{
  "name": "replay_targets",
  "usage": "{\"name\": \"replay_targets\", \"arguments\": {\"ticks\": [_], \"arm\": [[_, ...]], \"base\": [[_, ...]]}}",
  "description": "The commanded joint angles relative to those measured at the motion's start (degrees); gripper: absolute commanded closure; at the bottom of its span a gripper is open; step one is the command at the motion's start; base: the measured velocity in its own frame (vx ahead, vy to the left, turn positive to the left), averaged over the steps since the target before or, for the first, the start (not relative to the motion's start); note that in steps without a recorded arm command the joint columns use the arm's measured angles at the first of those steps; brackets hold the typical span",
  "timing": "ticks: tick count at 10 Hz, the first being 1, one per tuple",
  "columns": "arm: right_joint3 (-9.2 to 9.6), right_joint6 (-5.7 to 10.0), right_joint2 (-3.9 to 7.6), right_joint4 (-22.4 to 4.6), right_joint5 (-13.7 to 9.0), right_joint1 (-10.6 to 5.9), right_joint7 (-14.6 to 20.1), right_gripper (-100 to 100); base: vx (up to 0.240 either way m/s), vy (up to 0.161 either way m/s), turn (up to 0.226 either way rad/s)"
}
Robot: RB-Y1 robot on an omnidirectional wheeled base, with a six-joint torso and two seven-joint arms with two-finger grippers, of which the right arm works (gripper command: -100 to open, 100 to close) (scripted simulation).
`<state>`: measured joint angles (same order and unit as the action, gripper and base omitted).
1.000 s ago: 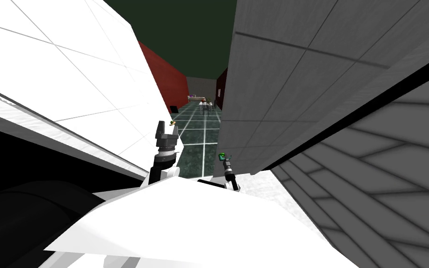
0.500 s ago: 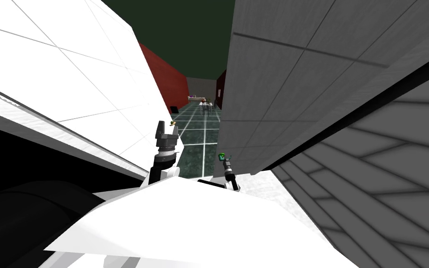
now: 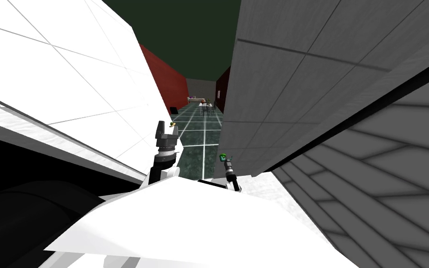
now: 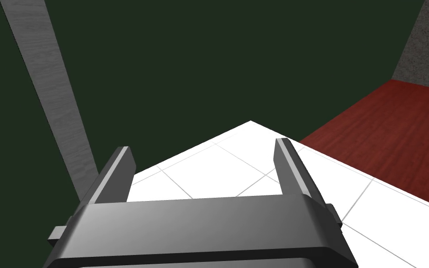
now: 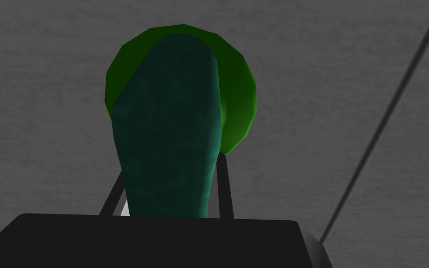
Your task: Push the door open
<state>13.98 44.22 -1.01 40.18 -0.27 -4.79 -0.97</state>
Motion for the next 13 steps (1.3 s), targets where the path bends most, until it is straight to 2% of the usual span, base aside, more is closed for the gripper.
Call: {"name": "replay_targets", "arguments": {"ticks": [1, 5, 7, 8, 13], "arm": [[-1.22, 0.65, 0.92, -0.38, -0.55, -0.71, -0.26, 100], [-3.33, 0.60, 2.28, -0.47, -1.56, -0.93, -0.85, 100], [-3.33, 0.60, 2.28, -0.47, -1.56, -0.93, -0.85, 100], [-4.57, 0.57, 2.83, -0.53, -2.16, -1.06, -1.19, 100], [-6.34, 0.52, 3.32, -0.61, -3.00, -1.25, -1.67, 100]], "base": [[0.166, 0.066, -0.017], [0.167, 0.109, -0.056], [0.070, 0.032, -0.004], [0.095, 0.073, -0.055], [0.096, 0.085, -0.054]]}}
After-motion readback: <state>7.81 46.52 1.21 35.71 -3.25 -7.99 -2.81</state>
